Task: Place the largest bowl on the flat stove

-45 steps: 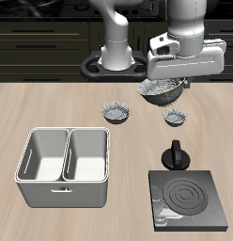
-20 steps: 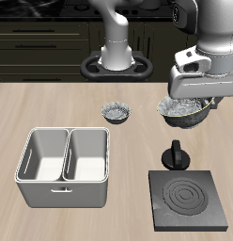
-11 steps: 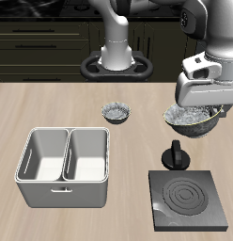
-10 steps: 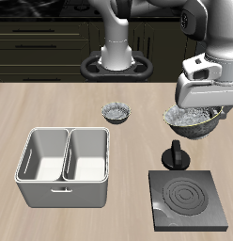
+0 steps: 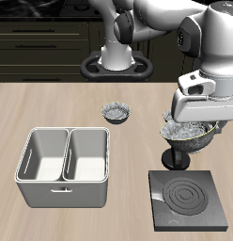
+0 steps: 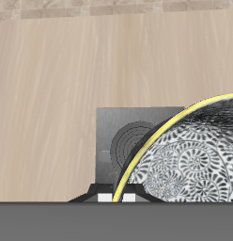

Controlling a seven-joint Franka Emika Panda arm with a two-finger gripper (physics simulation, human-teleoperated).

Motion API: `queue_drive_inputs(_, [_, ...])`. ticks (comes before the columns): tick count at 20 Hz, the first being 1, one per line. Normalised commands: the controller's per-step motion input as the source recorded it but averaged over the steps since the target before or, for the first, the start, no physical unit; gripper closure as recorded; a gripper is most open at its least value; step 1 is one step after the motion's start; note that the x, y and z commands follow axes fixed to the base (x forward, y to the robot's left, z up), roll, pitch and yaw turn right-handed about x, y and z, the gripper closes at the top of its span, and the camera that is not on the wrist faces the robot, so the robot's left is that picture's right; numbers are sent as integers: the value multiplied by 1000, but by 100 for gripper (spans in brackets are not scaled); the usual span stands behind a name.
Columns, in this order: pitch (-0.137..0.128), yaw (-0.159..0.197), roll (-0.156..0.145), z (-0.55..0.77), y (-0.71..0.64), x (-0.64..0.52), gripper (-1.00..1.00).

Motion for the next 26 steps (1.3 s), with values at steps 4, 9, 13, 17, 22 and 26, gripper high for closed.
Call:
queue_drive_inputs(4, [45,-2,-10,-339,-33,146,100])
queue_drive_inputs(9, [64,-15,5,-469,-19,111,100])
queue_drive_inputs(13, [50,-9,6,-406,-30,93,100])
queue_drive_inputs(17, [63,4,13,-542,61,98,100])
queue_drive_inputs(22, [37,30,19,-453,95,141,100])
queue_drive_inputs(26, [6,28,-7,-181,40,145,100])
